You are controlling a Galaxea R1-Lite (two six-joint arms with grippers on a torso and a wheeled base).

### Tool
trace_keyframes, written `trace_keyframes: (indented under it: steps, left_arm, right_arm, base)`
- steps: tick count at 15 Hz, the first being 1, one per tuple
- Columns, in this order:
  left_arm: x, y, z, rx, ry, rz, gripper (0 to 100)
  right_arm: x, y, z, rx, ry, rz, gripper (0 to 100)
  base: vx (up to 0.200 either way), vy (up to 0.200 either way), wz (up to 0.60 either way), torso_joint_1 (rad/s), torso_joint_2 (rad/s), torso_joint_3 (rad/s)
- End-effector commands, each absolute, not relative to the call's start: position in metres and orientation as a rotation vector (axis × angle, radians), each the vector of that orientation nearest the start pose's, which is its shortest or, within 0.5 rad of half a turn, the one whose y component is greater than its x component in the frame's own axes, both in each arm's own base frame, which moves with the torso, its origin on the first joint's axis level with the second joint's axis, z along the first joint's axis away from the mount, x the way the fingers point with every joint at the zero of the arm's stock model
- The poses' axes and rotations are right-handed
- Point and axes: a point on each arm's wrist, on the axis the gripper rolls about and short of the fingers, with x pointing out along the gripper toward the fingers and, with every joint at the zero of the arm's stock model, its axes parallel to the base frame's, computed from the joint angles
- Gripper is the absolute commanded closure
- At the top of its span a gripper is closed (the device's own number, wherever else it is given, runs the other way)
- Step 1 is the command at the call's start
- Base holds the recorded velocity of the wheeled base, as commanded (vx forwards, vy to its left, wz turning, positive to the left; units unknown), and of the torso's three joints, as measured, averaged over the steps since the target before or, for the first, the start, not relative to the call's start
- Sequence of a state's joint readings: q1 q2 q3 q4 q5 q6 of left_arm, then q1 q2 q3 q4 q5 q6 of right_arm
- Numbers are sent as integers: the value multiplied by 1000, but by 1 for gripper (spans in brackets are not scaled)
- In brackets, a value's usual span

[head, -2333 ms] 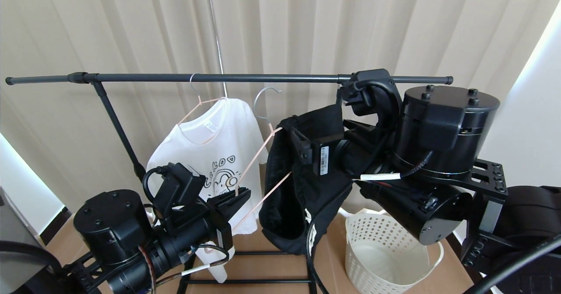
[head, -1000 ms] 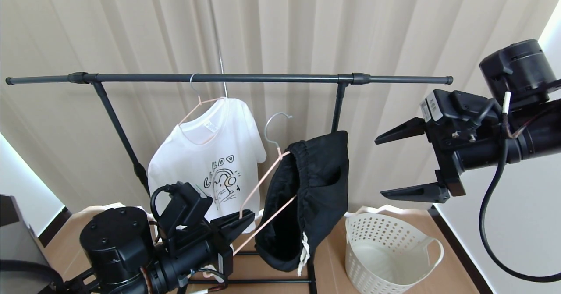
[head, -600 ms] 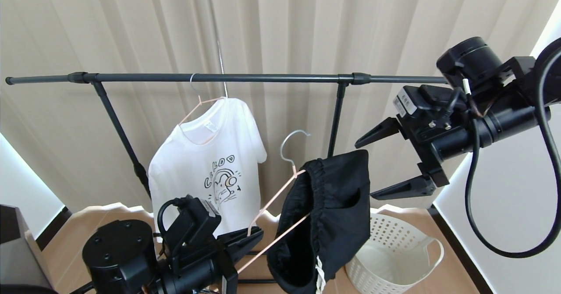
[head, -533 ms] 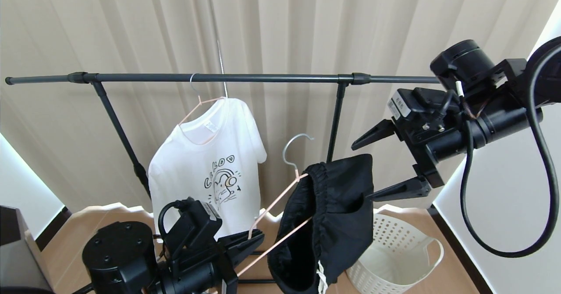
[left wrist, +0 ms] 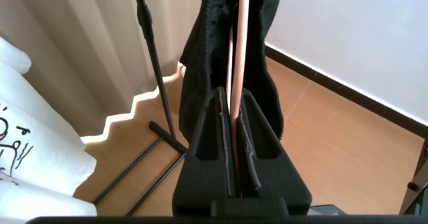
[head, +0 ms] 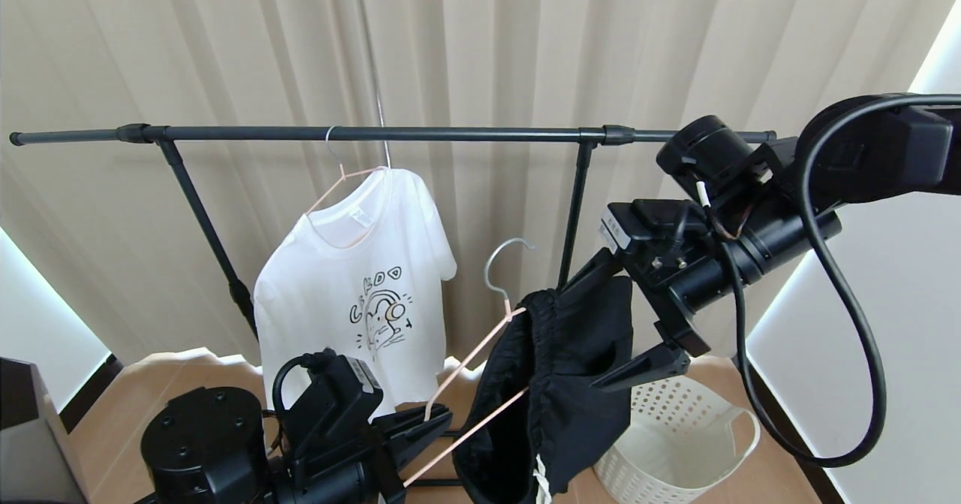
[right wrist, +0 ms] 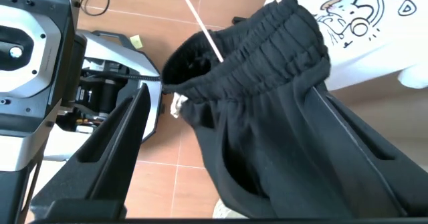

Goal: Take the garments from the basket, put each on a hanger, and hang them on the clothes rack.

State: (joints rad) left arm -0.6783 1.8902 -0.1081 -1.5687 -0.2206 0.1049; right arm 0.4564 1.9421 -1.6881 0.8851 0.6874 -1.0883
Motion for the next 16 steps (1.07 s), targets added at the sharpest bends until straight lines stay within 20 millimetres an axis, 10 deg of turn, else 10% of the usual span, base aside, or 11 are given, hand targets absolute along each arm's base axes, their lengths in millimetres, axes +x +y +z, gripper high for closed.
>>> trace_keyframes:
  steps: [1,16]
  left_arm:
    - [176,-148,77,152,165,-910,100]
    - [186,-147,78,151,149,-887,100]
  right_arm:
    - [304,168,210,-711,529,1537,0]
    - [272,131,251,-723,456,1460,0]
  base:
    - [0,0,0,0,0,0]
    - [0,0,0,0,0,0]
